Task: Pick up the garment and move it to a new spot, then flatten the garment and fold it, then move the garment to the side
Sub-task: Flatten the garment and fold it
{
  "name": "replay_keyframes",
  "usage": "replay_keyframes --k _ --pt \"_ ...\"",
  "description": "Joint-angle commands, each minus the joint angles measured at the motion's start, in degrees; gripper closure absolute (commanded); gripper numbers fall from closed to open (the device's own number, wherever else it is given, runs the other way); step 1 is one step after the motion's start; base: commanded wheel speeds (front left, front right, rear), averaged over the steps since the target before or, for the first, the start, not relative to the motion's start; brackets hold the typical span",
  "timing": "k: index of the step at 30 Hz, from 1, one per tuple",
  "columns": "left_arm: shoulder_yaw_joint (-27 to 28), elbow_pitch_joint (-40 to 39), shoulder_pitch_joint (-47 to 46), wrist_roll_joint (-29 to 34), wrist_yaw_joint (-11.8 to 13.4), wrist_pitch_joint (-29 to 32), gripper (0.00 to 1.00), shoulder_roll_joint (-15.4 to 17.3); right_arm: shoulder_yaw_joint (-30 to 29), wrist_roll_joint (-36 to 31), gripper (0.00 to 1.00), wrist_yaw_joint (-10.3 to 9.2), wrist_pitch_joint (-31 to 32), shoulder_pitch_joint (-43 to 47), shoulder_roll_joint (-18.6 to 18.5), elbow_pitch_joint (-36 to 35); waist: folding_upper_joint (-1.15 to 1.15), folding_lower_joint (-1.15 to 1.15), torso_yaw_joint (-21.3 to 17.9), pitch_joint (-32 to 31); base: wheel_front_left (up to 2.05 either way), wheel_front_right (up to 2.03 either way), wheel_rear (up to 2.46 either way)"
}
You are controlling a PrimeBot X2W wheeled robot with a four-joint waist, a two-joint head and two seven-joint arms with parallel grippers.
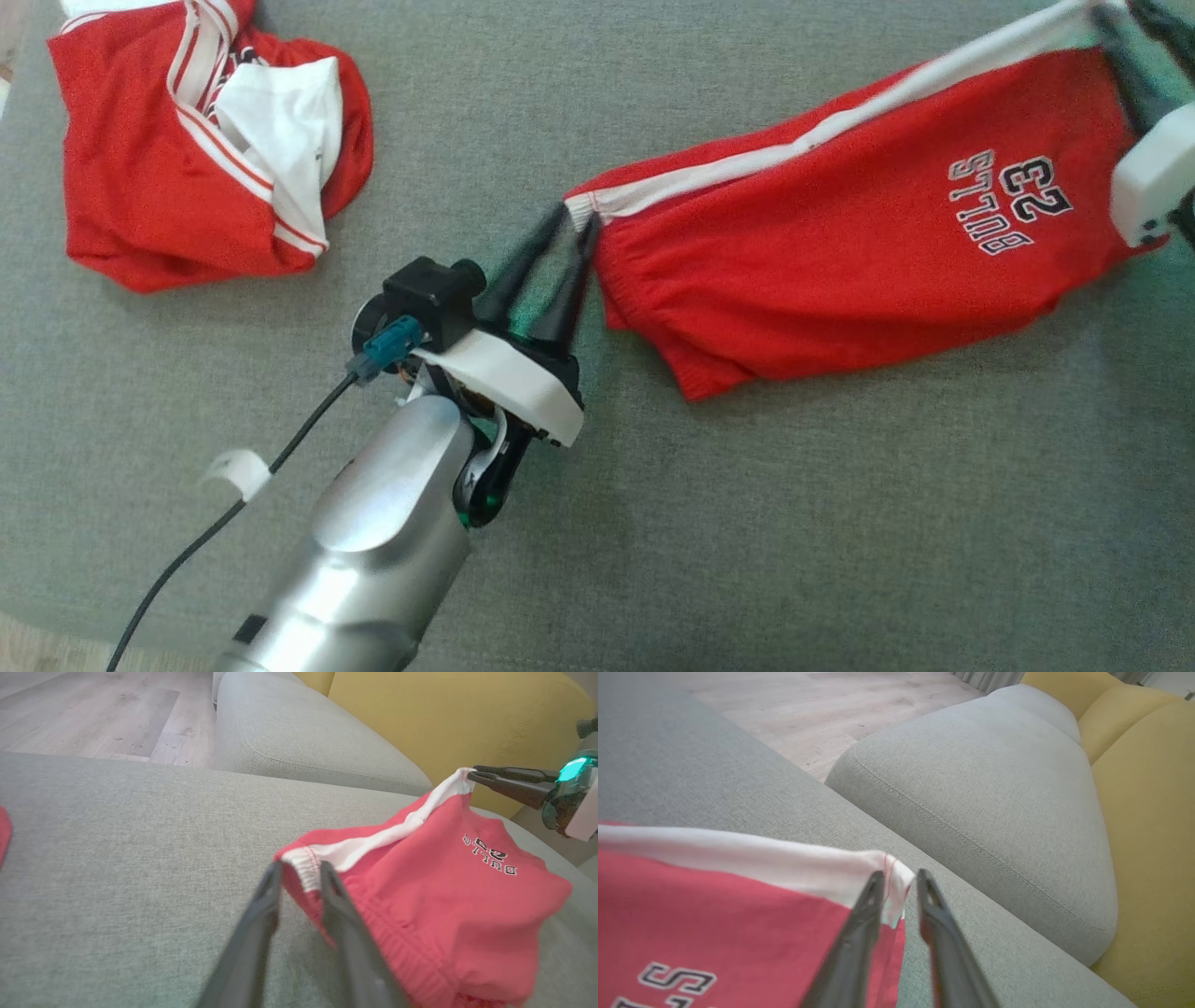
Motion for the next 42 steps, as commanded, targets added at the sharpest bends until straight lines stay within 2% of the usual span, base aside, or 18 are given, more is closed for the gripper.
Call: replay_keyframes --k 1,5,10,13,16,21,24,31,32,33,34,42 --pt "1.32 -0.87 -1.54 -0.27 -0.21 -0.7 0.0 0.53 0.07 0.73 0.0 0.37 -1.35 -0.16 -0.31 -0.6 0.0 -0.01 -0.27 -0.22 0.0 0.0 0.0" --pt "1.29 0.82 -0.7 -0.4 0.78 -2.73 0.0 0.4 -1.01 4.37 0.0 0.37 -5.35 1.86 1.75 1.42 0.0 -0.01 -1.12 -1.99 0.0 0.0 0.0" --pt "4.27 -1.96 3.73 1.61 6.01 -6.06 0.0 0.59 -2.7 11.58 0.0 0.37 -7.25 8.4 3.96 1.37 0.0 -0.01 -2.35 -4.51 0.0 0.0 0.0" --pt "8.35 -8.84 8.2 3.7 9.49 -6.36 0.0 0.41 -4.36 14.09 0.0 0.37 -7.56 11.28 4.09 2.34 0.0 -0.01 -1.81 -5.27 0.0 0.0 0.0" --pt "11.14 -16.31 13.7 6.61 11.46 -6.39 0.0 0.19 -6.21 15.82 0.0 0.37 -7.29 12.3 4.45 4.08 0.0 -0.01 -0.51 -5.47 0.0 0.0 0.0" --pt "12.38 -27.05 20.75 11.88 14.93 -6.4 0.0 0.06 -9.41 18.22 0.0 0.37 -5.48 11.53 5.56 7.91 0.0 -0.01 2.64 -5.3 0.0 0.0 0.0" --pt "10.99 -30.42 23.66 13.91 16.34 -6.4 0.0 0.05 -11.22 18.92 0.0 0.37 -4.4 10.95 5.68 11.52 0.0 -0.01 4.68 -5.43 0.0 0.0 0.0" --pt "8.77 -32.31 26.29 15.47 17.63 -6.41 0.0 0.04 -13.32 19.75 0.0 0.37 -0.82 10.78 7.17 19.45 0.0 -0.01 6.97 -6.01 0.0 0.0 0.0" --pt "8.74 -32.35 26.44 15.58 17.74 -6.41 0.0 0.04 -13.45 20.47 0.27 0.37 0.08 10.95 7.8 20.08 0.0 -0.01 7.03 -6.16 0.0 0.0 0.0" --pt "8.81 -32.36 26.57 15.58 17.82 -6.41 0.0 0.04 -13.85 21.36 0.75 0.37 0.59 11.06 8.34 20.49 0.0 -0.01 7.0 -6.32 0.0 0.0 0.0" --pt "8.96 -32.38 26.67 15.64 17.92 -6.41 0.0 0.04 -13.99 22.17 1.0 0.37 0.89 11.21 8.81 20.48 0.0 -0.01 6.82 -6.49 0.0 0.0 0.0" --pt "11.46 -32.73 28.32 18.03 17.49 -6.41 0.0 0.03 -13.56 21.71 1.0 0.37 -3.72 12.27 6.88 19.55 0.0 -0.01 1.12 -8.84 0.0 0.0 0.0"
